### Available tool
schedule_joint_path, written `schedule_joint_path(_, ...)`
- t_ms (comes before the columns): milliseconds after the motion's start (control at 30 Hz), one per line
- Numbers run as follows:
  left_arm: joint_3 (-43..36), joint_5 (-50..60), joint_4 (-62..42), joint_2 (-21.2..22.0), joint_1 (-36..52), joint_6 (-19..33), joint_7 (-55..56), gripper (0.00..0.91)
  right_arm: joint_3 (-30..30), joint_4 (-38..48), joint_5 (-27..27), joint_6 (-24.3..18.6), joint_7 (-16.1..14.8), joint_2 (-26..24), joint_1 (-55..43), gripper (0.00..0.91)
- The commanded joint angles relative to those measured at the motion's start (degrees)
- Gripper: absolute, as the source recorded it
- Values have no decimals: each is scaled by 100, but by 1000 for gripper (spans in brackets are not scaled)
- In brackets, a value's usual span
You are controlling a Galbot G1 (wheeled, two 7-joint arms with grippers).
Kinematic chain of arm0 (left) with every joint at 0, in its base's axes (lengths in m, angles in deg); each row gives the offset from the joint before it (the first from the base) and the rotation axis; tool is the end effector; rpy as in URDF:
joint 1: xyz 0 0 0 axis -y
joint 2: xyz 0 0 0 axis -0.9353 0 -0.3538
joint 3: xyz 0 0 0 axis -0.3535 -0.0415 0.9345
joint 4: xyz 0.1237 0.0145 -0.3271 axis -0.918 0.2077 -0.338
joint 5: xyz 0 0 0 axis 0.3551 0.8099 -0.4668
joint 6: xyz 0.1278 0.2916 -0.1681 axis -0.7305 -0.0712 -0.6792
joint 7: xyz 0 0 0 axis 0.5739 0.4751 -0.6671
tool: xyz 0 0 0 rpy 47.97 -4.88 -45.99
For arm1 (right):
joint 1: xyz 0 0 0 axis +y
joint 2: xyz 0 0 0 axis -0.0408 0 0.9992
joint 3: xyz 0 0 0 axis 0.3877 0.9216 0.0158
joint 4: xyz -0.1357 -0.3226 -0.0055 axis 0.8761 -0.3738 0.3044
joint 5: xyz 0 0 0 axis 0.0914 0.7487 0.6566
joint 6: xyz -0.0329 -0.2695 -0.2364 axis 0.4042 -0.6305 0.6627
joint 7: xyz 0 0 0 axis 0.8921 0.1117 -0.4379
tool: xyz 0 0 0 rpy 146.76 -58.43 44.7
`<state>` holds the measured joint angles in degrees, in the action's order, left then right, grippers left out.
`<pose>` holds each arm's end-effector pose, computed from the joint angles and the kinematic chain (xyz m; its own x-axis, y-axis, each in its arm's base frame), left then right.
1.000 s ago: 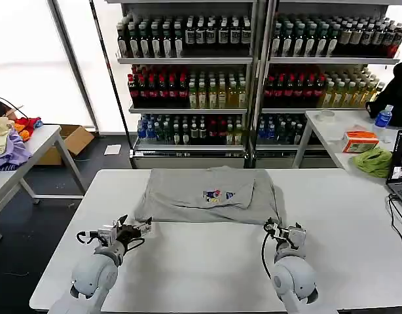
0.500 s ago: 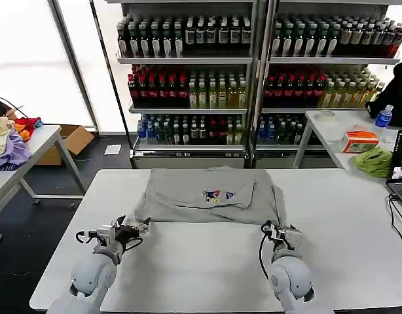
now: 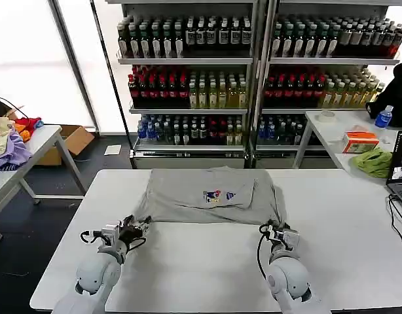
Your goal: Fold and organize the clothes.
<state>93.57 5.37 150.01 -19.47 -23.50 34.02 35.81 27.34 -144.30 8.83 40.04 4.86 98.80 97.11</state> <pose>0.3386 0.0662 -0.3231 -0.8634 0.0783 0.4985 0.1031 0.9944 0.0224 0.3202 0.0025 -0.3141 -0.8128 0.2163 0.5409 0.2396 0.9705 -0.0279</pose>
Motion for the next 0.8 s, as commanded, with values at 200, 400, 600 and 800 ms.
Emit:
schedule_joint_path(200, -12, 71, -56, 19, -17, 3, -15, 0, -3, 87, -36, 16, -69, -3, 56, 0)
schedule_joint_path(400, 18, 201, 40, 8, -150, 119, -153, 0, -57, 118, -83, 11, -101, -14, 82, 0)
schedule_joint_path(600, 114, 317, 301, -59, -343, 250, -210, 0, -74, -263, -79, 16, -131, -104, 198, 0)
schedule_joint_path(800, 173, 383, 855, -165, -718, 309, -160, 0, -72, -952, -28, 21, -117, -179, 517, 0)
